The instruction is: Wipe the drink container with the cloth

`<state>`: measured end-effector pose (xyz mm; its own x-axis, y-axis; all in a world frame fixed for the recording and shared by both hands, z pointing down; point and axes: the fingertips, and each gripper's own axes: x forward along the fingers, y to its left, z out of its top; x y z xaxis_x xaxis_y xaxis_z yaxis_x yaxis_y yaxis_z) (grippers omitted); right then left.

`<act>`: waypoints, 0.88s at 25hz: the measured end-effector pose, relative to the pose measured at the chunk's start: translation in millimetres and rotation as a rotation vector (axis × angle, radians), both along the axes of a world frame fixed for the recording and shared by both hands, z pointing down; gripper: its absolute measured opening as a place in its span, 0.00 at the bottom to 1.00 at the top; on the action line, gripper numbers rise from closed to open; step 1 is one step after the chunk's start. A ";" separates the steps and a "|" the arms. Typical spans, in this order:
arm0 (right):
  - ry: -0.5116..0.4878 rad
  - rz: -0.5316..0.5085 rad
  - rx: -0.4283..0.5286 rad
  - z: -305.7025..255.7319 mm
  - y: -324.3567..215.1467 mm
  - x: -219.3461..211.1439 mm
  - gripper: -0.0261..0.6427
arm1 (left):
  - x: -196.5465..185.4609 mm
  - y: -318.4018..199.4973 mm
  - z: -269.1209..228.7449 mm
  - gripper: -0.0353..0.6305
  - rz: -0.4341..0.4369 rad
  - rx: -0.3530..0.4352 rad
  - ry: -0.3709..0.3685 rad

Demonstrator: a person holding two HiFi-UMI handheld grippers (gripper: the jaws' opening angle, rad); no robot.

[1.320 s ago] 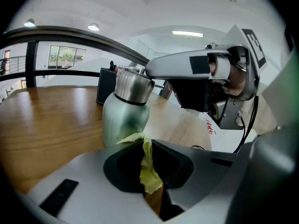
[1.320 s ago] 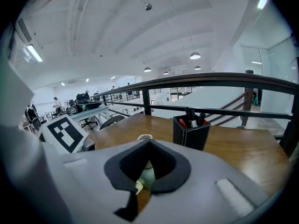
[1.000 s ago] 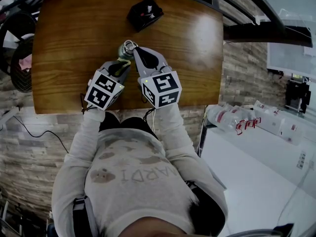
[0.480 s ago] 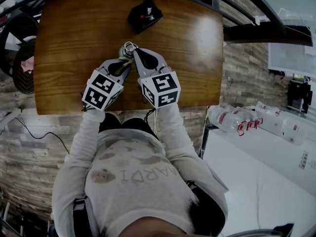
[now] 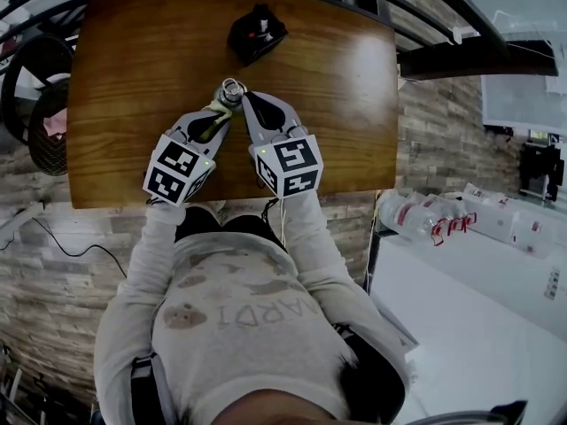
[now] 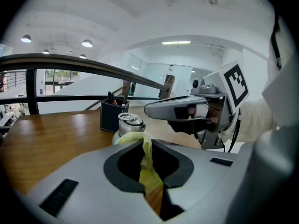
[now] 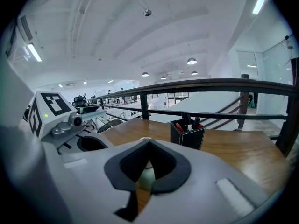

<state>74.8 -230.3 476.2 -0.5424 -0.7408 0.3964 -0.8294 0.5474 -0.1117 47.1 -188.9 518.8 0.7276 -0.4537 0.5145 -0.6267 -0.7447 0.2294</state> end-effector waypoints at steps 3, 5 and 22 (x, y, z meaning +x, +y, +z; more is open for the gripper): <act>-0.011 0.013 0.015 -6.9 5.8 3.0 0.06 | -7.8 2.6 -11.6 0.10 -0.024 0.039 0.019; -0.020 0.023 0.024 -11.9 9.3 5.4 0.06 | -13.0 3.5 -20.0 0.10 -0.044 0.071 0.035; -0.042 0.090 0.111 -53.9 47.8 29.7 0.06 | -39.7 20.1 -100.0 0.10 -0.160 0.282 0.112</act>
<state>104.5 -182.5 422.3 -0.4866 -0.8250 0.2875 -0.8713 0.4824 -0.0905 7.4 -168.8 418.9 0.6803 -0.6799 0.2736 -0.7235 -0.6828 0.1022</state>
